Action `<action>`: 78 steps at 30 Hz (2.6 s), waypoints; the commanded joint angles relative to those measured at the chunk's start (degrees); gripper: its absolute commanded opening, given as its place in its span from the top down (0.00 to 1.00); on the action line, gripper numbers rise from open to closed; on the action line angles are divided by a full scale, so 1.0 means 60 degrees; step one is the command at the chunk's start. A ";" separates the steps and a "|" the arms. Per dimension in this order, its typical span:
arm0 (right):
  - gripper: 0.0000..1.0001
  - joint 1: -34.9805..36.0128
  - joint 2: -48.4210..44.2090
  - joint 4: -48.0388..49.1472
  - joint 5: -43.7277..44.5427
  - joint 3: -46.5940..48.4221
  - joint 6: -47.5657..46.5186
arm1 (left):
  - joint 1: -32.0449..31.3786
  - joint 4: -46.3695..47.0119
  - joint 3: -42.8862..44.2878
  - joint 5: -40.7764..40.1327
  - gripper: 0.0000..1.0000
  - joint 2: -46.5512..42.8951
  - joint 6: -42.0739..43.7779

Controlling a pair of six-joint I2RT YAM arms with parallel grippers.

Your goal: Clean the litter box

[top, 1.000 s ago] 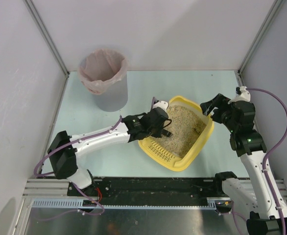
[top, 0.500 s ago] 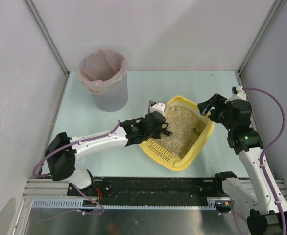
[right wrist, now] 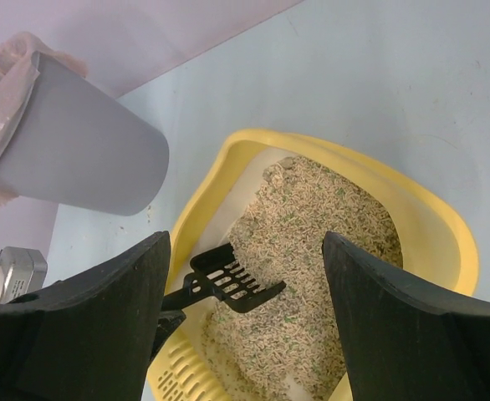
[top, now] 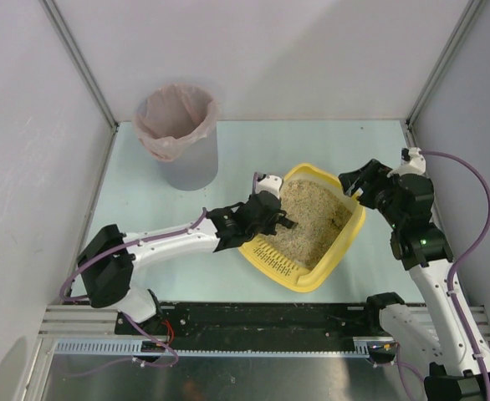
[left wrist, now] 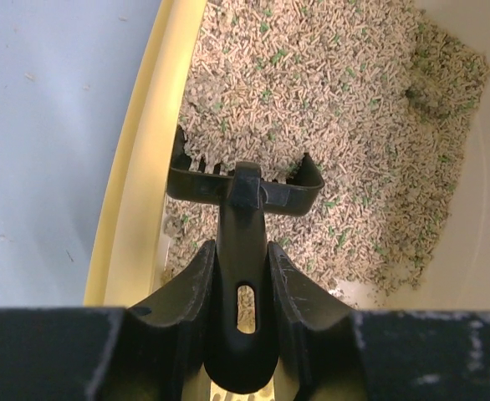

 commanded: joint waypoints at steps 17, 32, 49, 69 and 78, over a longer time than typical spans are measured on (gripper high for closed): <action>0.23 0.0249 -0.0058 0.0547 0.0292 -0.0104 0.0136 | 0.0327 0.3367 -0.2182 -0.0860 1.00 0.0194 0.0873; 0.24 0.0410 0.0000 0.0620 0.0322 -0.0118 0.0180 | 0.0005 0.6062 -0.3882 -0.1460 1.00 -0.0202 0.2203; 0.24 0.0586 0.0015 0.0605 0.0439 -0.0118 0.0180 | -0.0362 0.9695 -0.5712 -0.0802 1.00 -0.0934 0.3422; 0.25 0.0572 0.0074 0.0840 0.0849 -0.0118 0.0136 | -0.0376 1.2304 -0.6886 0.0341 1.00 -0.1067 0.3759; 0.25 0.0644 0.0103 0.0737 0.0908 -0.0104 0.0165 | -0.0464 1.2584 -0.6843 -0.0067 1.00 -0.0701 0.3672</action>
